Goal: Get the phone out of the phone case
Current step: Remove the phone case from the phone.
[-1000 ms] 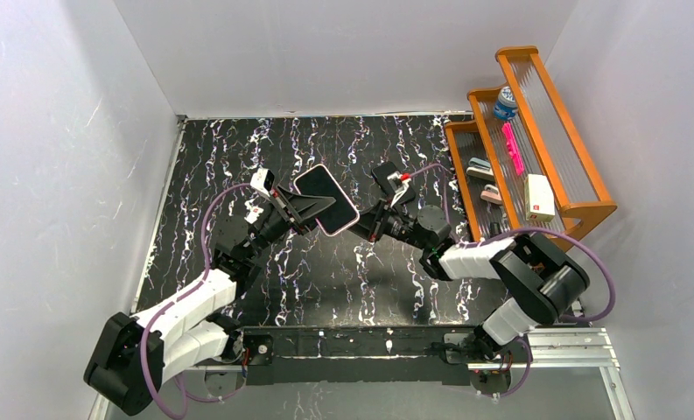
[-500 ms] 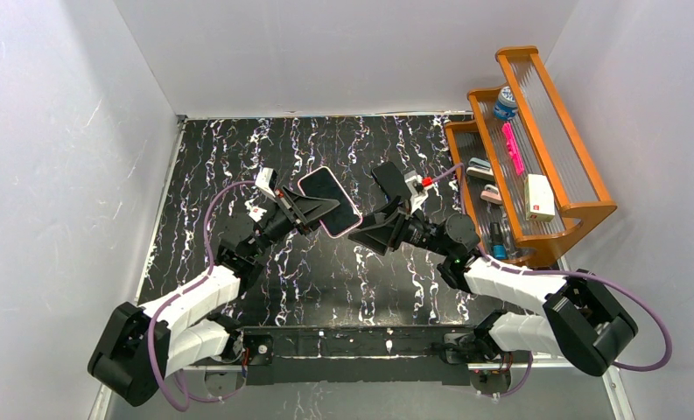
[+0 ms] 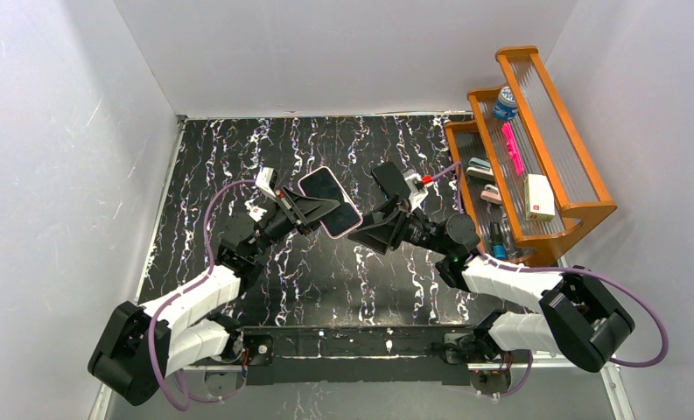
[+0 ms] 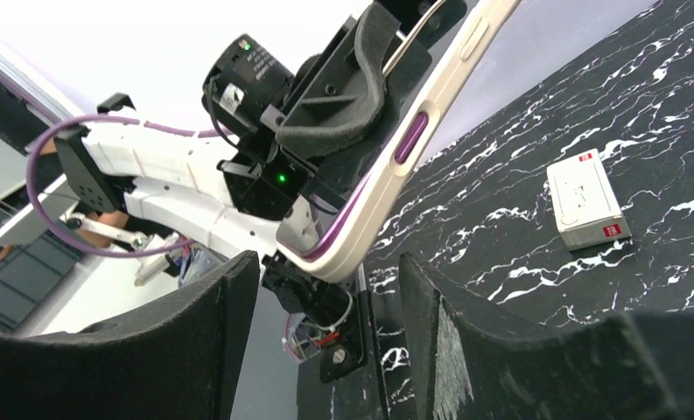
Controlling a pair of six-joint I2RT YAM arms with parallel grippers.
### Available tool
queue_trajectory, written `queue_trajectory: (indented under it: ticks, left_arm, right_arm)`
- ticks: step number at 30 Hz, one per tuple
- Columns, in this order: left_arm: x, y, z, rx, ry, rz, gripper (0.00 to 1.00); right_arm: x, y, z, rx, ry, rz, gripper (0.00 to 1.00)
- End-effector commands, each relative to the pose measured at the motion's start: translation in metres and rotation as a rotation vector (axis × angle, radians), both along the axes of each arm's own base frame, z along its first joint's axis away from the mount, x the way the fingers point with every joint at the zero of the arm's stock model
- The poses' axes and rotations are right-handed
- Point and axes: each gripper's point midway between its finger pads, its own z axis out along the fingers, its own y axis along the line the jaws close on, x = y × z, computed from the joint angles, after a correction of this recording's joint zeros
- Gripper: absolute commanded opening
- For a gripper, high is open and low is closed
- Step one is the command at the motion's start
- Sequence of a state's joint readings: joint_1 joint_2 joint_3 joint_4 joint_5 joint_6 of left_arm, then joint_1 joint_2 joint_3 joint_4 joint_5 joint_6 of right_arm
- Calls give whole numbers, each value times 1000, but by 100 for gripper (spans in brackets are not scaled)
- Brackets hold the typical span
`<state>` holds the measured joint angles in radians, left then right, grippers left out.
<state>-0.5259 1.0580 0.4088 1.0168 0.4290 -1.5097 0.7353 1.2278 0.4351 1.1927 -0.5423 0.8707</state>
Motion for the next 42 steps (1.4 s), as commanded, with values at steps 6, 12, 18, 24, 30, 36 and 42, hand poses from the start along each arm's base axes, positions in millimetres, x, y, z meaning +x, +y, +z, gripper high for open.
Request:
queue_trajectory:
  ticks: [6, 12, 18, 24, 30, 36, 42]
  left_arm:
    - [-6, -1, 35, -26, -163, -10, 0]
    - [-4, 1, 31, -14, -171, 8, 14]
    - [6, 13, 32, -1, -191, 55, 42]
    - [6, 14, 31, 21, -220, 49, 43]
    - [7, 12, 31, 35, -230, 27, 6]
    - [12, 18, 27, 15, -192, 78, 0]
    - [20, 29, 27, -20, -153, 159, 0]
  right_arm:
    - [23, 3, 40, 116, 96, -79, 61]
    - [24, 5, 38, 118, 153, -66, 17]
    - [20, 0, 37, 95, 211, -58, 1]
    - [24, -6, 40, 61, 252, -62, 1]
    - [27, -5, 38, 30, 257, -47, 1]
    - [20, -2, 35, 18, 192, -18, 38]
    - [4, 0, 27, 35, 165, -14, 59]
